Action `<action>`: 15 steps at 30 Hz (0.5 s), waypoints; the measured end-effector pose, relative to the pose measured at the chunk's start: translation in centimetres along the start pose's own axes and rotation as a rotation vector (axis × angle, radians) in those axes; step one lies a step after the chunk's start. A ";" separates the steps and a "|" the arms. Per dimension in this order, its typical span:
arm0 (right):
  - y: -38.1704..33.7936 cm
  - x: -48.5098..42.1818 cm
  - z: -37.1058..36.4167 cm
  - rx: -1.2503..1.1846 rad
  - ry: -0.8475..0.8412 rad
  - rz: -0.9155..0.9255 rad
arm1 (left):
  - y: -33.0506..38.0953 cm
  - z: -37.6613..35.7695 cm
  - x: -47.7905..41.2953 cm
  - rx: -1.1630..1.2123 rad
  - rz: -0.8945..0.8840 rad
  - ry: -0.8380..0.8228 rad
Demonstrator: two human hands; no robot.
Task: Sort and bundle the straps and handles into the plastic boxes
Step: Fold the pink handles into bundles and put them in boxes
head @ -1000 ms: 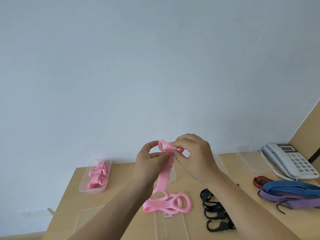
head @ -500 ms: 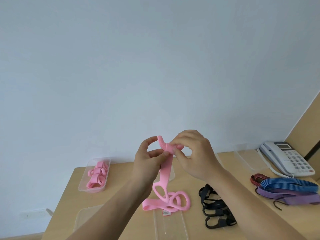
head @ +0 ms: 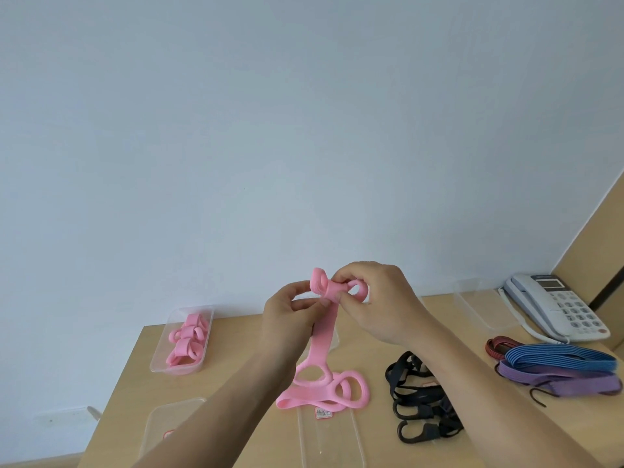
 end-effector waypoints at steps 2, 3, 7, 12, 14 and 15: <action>0.0 0.0 0.3 -0.027 0.040 -0.008 | 0.0 -0.1 0.1 -0.010 0.021 0.012; -0.1 0.0 0.4 -0.030 0.059 -0.004 | 0.1 -0.1 0.1 -0.011 0.031 0.013; -0.3 0.2 0.1 -0.008 0.089 0.040 | 0.3 -0.4 0.2 -0.009 0.070 -0.063; -0.1 0.3 -0.4 0.022 0.161 0.124 | 0.6 -0.4 0.1 0.027 0.071 -0.138; -0.1 0.4 -0.5 0.023 0.191 0.161 | 0.7 -0.4 0.1 0.055 0.052 -0.148; -0.2 0.4 -0.6 0.021 0.207 0.180 | 0.8 -0.4 0.0 0.058 0.039 -0.157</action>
Point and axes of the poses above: each hand's wrist, its own x-axis away from the middle knuckle, its own z-axis out of the back of the hand, y = z × x, the point moved 4 cm from there along -x, towards the middle knuckle, and after that the axes turned 3 degrees about z, right-handed, at the moved point
